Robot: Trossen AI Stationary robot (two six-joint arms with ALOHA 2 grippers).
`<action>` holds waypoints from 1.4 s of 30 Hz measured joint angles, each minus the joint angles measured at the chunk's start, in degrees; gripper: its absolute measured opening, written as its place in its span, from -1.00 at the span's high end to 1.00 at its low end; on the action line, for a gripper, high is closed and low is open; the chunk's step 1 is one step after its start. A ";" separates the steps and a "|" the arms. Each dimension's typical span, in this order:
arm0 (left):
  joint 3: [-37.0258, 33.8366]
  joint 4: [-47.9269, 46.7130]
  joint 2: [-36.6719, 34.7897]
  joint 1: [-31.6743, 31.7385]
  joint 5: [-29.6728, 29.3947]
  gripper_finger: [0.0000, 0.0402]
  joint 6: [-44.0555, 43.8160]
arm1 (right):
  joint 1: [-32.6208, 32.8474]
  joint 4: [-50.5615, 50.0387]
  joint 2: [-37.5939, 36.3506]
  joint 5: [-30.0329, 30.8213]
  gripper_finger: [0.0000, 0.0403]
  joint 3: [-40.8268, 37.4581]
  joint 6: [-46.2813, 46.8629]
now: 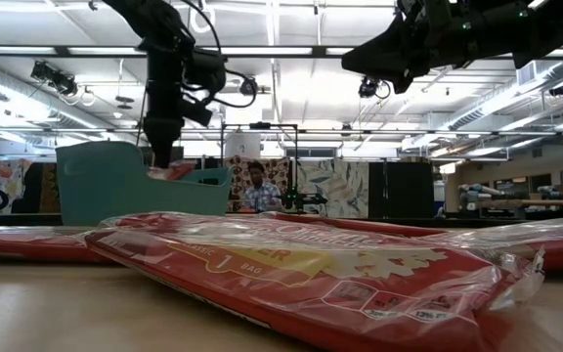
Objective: Sort popcorn bags into baskets
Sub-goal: Put the red popcorn bag into the green bin
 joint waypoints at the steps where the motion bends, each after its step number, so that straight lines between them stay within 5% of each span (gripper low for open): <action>1: 0.00 0.20 0.30 0.00 -0.12 0.90 0.02 | 0.08 0.00 0.00 0.00 0.67 0.00 -0.01; 10: 0.00 1.28 0.34 -0.55 -1.67 0.74 1.70 | 0.10 -0.20 0.00 0.00 0.67 0.00 -0.01; 14: 0.02 1.04 -1.85 -2.92 3.65 0.62 2.53 | 0.09 -0.29 0.00 0.00 0.67 0.00 -0.01; 23: 0.07 5.87 -4.34 -15.94 4.18 0.60 10.41 | 0.07 0.01 0.00 0.02 0.67 0.00 -0.03; 34: 0.09 15.96 1.95 -28.88 4.65 0.60 8.80 | 0.07 -0.45 0.00 0.04 0.67 0.00 -0.03; 42: 0.09 20.27 9.81 -31.41 20.40 0.51 -1.85 | 0.07 -0.93 0.00 0.07 0.67 0.00 -0.03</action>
